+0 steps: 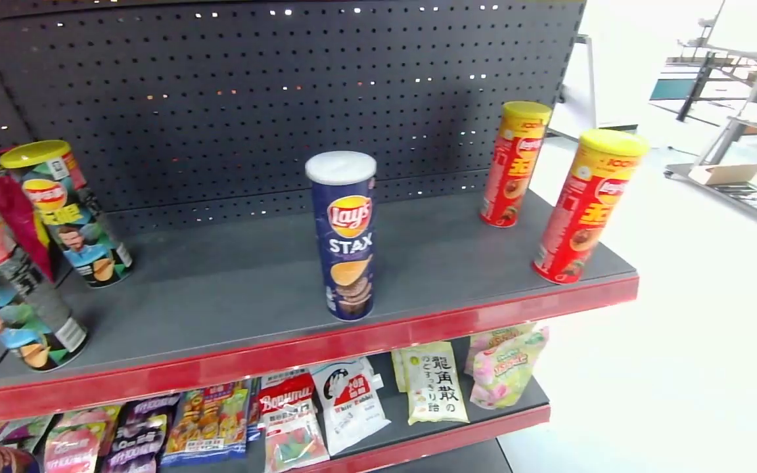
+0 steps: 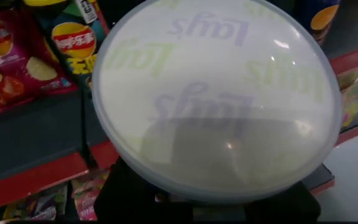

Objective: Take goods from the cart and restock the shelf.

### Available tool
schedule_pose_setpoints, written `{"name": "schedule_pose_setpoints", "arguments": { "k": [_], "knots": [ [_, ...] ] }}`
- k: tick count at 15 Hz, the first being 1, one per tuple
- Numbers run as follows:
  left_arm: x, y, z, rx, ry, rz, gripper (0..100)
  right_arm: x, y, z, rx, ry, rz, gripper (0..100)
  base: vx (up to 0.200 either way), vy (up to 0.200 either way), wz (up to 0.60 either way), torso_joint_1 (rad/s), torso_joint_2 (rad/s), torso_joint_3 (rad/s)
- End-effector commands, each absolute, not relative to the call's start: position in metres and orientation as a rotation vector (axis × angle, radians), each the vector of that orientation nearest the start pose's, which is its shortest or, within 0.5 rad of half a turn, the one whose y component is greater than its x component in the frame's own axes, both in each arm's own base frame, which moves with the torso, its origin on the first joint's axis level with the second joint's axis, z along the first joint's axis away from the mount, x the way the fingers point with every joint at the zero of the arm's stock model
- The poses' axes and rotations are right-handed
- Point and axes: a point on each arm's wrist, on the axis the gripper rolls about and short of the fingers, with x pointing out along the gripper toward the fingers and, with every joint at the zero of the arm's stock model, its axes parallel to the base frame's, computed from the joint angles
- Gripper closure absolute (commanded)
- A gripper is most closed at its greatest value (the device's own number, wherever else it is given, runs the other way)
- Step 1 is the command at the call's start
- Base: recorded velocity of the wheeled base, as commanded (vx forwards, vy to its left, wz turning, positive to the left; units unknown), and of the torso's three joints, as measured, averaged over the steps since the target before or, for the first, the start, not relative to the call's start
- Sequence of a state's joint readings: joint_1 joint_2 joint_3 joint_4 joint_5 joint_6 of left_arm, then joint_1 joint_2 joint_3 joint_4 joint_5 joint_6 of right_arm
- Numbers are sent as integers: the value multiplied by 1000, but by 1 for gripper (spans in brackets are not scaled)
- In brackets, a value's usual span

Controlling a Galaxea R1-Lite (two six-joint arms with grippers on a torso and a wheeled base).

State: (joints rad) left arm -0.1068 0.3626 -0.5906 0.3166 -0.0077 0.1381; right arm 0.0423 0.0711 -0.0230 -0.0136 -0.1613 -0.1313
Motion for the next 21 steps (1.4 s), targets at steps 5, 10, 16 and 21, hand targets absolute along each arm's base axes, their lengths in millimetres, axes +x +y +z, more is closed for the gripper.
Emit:
{"name": "schedule_pose_setpoints", "arguments": {
  "k": [5,10,16,21],
  "knots": [
    [-25,3,213,142,67,-120,100,-19,-4,85,-128,44,-111,0,0,0,0,0,0,0],
    [-16,2,219,135,52,-122,100,-18,0,84,-44,23,86,0,0,0,0,0,0,0],
    [-8,1,224,128,41,-124,100,-23,-1,82,-78,-57,-65,0,0,0,0,0,0,0],
    [-7,0,224,127,42,-144,100,-24,2,82,-90,-46,104,0,0,0,0,0,0,0]
  ]
}}
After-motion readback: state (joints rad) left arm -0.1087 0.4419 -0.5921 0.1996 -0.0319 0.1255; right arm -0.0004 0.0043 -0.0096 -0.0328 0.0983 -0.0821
